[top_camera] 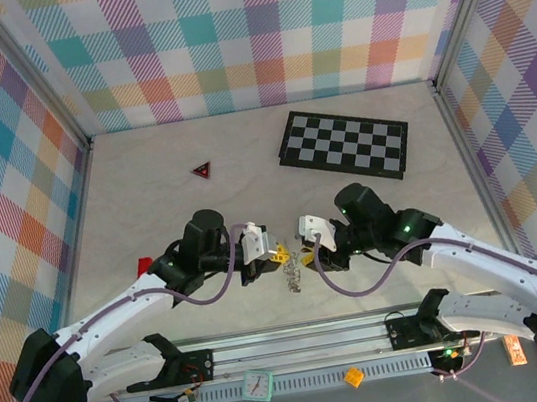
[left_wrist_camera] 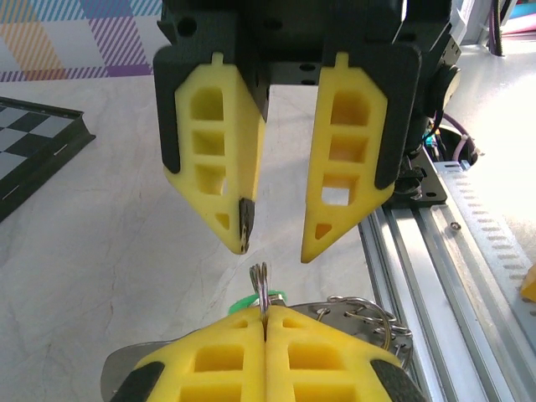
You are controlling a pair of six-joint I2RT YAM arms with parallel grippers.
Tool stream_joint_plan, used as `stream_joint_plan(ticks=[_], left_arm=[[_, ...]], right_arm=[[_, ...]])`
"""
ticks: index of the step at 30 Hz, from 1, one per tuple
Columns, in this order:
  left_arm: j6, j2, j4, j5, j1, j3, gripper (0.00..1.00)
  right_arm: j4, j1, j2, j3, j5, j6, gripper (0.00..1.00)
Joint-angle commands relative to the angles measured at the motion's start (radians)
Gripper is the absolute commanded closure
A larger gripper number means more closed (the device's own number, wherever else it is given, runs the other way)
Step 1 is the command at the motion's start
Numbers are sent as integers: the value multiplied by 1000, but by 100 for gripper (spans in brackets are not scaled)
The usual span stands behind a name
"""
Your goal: Put the keys on the keyring
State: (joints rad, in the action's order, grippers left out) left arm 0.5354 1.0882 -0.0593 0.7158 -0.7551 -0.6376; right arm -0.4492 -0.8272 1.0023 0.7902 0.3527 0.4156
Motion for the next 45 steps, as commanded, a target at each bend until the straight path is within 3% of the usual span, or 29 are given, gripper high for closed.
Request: stream_joint_plan(ticks=[1, 18, 31, 37, 41, 45], left_arm=[[-9, -24, -70, 33, -4, 13, 100], [-5, -24, -70, 39, -4, 15, 100], [-2, -25, -74, 45, -4, 13, 100], [-6, -22, -84, 51, -4, 13, 100], [-5, -21, -80, 46, -6, 13, 100], [-2, -26, -77, 40, -5, 21, 100]], right_arm=[[53, 3, 8, -11, 38, -23, 71], [84, 3, 12, -14, 29, 48, 74], [73, 2, 42, -10, 68, 64, 96], [98, 2, 76, -12, 96, 48, 100], [117, 2, 64, -14, 90, 33, 97], [131, 3, 14, -40, 18, 12, 82]])
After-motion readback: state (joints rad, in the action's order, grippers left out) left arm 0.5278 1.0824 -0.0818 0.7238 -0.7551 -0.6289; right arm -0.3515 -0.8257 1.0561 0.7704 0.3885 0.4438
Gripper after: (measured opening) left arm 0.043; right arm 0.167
